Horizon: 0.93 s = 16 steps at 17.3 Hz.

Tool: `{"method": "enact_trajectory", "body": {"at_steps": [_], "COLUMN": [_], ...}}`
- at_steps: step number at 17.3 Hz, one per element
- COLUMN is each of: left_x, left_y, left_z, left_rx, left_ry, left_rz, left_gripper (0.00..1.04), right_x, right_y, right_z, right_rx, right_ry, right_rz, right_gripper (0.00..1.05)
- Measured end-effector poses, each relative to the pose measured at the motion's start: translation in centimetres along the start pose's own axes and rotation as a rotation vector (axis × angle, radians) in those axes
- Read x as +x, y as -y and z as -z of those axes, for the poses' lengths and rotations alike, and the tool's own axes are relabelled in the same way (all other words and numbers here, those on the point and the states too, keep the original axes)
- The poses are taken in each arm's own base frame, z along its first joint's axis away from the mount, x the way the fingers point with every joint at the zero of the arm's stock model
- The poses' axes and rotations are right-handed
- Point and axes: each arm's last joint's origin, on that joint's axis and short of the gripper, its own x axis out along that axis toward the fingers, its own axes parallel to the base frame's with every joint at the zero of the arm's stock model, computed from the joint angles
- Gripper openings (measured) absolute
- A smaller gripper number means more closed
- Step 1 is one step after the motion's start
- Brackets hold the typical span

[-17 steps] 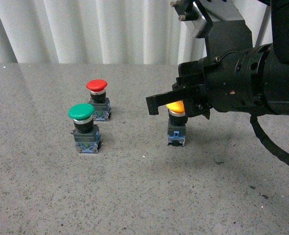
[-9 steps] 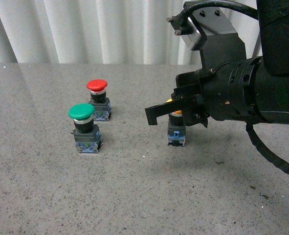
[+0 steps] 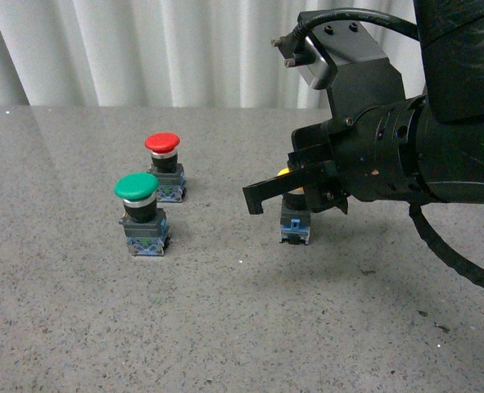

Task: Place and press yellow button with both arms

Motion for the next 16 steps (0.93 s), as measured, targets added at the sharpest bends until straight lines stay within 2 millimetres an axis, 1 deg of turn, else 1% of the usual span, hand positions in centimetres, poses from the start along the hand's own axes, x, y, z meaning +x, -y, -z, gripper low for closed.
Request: {"method": "enact_trajectory", "body": {"at_steps": [4, 7, 8, 9, 12, 13, 15, 16], "left_x": [0.0, 0.0, 0.0, 0.0, 0.0, 0.0, 0.0, 0.0], "left_y": [0.0, 0.0, 0.0, 0.0, 0.0, 0.0, 0.0, 0.0], "left_z": [0.0, 0.0, 0.0, 0.0, 0.0, 0.0, 0.0, 0.0], "left_rx": [0.000, 0.000, 0.000, 0.000, 0.000, 0.000, 0.000, 0.000], "left_ry": [0.000, 0.000, 0.000, 0.000, 0.000, 0.000, 0.000, 0.000], "left_rz": [0.000, 0.000, 0.000, 0.000, 0.000, 0.000, 0.000, 0.000], "left_gripper": [0.98, 0.98, 0.98, 0.98, 0.98, 0.98, 0.98, 0.98], "right_x": [-0.2, -0.7, -1.1, -1.8, -5.2, -6.1, -7.9, -9.1], "right_y": [-0.1, -0.2, -0.3, -0.5, -1.2, -1.6, -2.2, -2.5], "right_z": [-0.3, -0.7, -0.9, -1.4, -4.7, -5.0, -4.9, -4.7], "right_rx": [0.003, 0.021, 0.034, 0.045, 0.082, 0.094, 0.121, 0.134], "right_ry": [0.030, 0.063, 0.088, 0.123, 0.300, 0.329, 0.352, 0.367], "right_rz": [-0.017, -0.019, -0.029, -0.040, -0.094, -0.110, -0.126, -0.134], "right_gripper": [0.02, 0.02, 0.02, 0.02, 0.02, 0.02, 0.02, 0.02]}}
